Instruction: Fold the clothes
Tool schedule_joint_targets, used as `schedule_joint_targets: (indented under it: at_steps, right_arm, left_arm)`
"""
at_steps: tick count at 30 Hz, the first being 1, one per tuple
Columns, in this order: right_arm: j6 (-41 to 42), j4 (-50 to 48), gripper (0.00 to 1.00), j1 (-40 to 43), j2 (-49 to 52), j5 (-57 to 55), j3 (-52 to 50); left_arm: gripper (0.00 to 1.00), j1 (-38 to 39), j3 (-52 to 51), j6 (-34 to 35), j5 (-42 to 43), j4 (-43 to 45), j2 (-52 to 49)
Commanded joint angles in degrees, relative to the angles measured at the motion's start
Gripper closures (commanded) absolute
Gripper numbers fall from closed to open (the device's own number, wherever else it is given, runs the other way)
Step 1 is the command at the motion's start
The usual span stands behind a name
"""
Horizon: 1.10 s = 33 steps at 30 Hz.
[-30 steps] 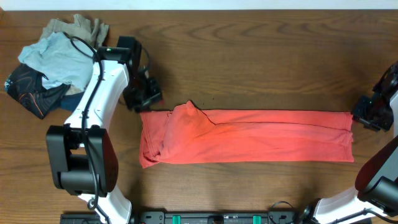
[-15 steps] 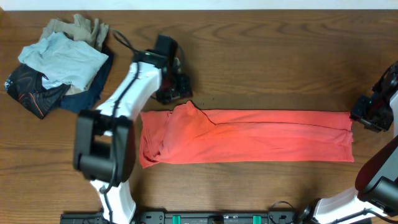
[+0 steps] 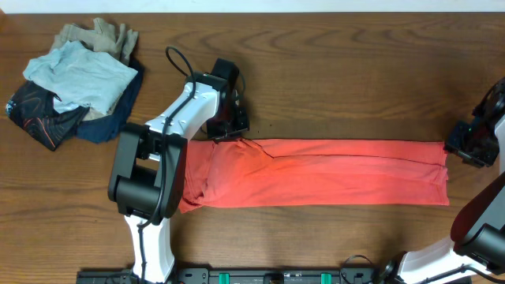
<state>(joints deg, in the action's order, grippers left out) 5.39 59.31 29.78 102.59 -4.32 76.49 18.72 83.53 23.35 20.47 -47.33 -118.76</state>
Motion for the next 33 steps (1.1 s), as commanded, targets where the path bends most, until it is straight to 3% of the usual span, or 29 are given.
schedule_joint_targets:
  at_steps: [1, 6, 11, 15, 19, 23, 33]
  right_arm:
    - [-0.31, 0.07, 0.58, 0.37, -1.22, 0.28, 0.13]
    - [-0.31, 0.07, 0.57, 0.37, -1.22, 0.26, 0.13]
    - [-0.33, 0.04, 0.56, 0.37, -1.22, 0.26, 0.13]
    - [-0.33, 0.0, 0.55, 0.37, -1.22, 0.24, 0.13]
    - [-0.33, -0.15, 0.55, 0.37, -1.22, 0.26, 0.13]
    - [-0.33, -0.15, 0.54, 0.37, -1.22, 0.26, 0.13]
    - [-0.33, 0.04, 0.53, 0.37, -1.22, 0.26, 0.13]
  left_arm:
    - [0.94, -0.57, 0.5, -0.39, 1.68, -1.75, 5.22]
    - [0.94, 0.31, 0.5, -0.35, 10.25, -7.39, 12.9]
    - [0.94, 3.3, 0.5, -1.22, 10.84, -15.87, 16.37]
    - [0.94, 6.36, 0.26, -6.47, 10.78, -19.76, 16.48]
    - [0.94, 8.22, 0.07, -10.88, 8.28, -18.86, 16.41]
    - [0.94, 8.41, 0.07, -10.86, 2.95, -15.06, 16.26]
    - [0.94, 9.97, 0.0, -10.93, 3.02, -9.73, 15.28]
